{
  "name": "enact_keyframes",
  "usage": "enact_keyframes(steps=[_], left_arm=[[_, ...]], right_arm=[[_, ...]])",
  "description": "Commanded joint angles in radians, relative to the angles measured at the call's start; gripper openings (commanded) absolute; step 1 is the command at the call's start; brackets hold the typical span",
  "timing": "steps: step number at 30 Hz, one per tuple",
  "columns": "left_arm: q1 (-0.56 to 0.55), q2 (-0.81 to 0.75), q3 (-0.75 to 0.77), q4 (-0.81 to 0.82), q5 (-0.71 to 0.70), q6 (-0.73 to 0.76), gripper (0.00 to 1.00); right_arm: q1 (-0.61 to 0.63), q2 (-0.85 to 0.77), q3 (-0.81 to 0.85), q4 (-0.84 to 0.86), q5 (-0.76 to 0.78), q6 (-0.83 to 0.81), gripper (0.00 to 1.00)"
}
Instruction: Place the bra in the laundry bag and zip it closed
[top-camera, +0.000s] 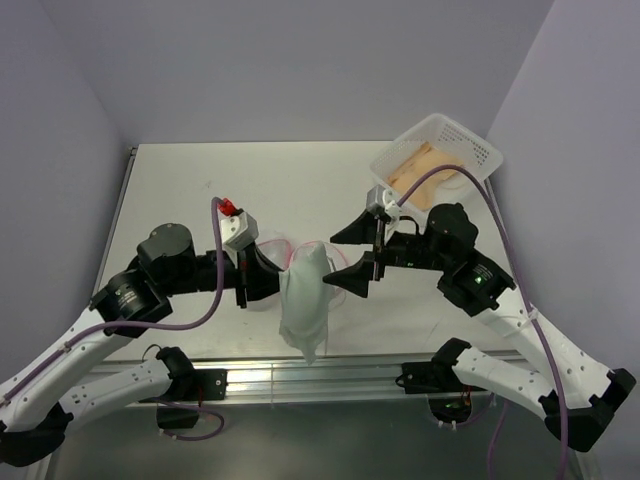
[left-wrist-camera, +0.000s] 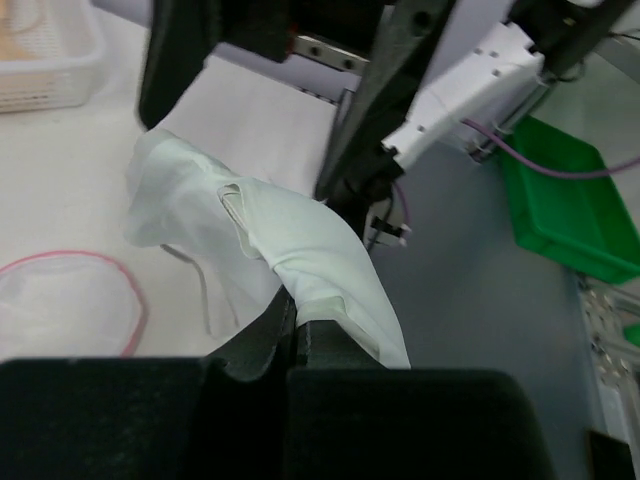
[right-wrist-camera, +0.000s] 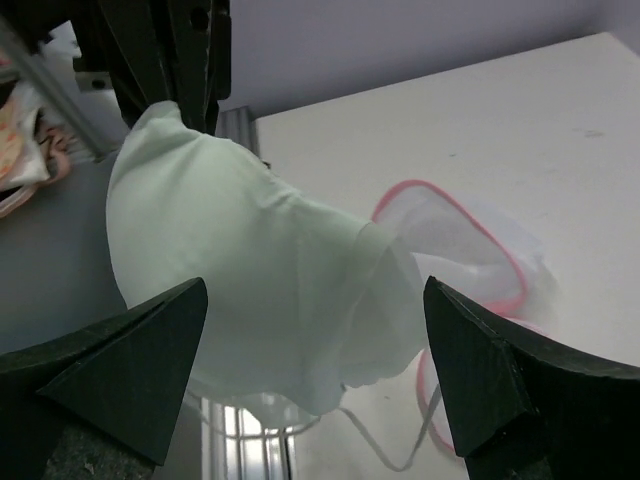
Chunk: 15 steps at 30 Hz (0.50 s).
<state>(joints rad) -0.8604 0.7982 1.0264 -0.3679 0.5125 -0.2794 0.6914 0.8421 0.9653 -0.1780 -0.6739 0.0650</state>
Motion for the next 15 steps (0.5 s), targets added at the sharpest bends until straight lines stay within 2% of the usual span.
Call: enact_keyframes(steps=[1, 6, 9, 12, 15], left_arm=[[0.003, -0.010, 0.070, -0.120, 0.184, 0.061, 0.00], [0.003, -0.004, 0.092, -0.212, 0.254, 0.089, 0.00], [0.003, 0.019, 0.133, -0.302, 0.232, 0.117, 0.00], [0.003, 0.021, 0.156, -0.330, 0.210, 0.128, 0.00], [0.003, 0.019, 0.181, -0.350, 0.181, 0.129, 0.00]], right_arm=[[0.010, 0.058, 0.068, 0.049, -0.231, -0.022, 0.96], [0.057, 0.121, 0.075, 0.109, -0.332, 0.056, 0.96], [0.121, 0.129, 0.078, 0.103, -0.328, 0.033, 0.98], [0.160, 0.147, 0.041, 0.170, -0.384, 0.064, 0.98], [0.201, 0.169, 0.026, 0.169, -0.383, 0.067, 0.98]])
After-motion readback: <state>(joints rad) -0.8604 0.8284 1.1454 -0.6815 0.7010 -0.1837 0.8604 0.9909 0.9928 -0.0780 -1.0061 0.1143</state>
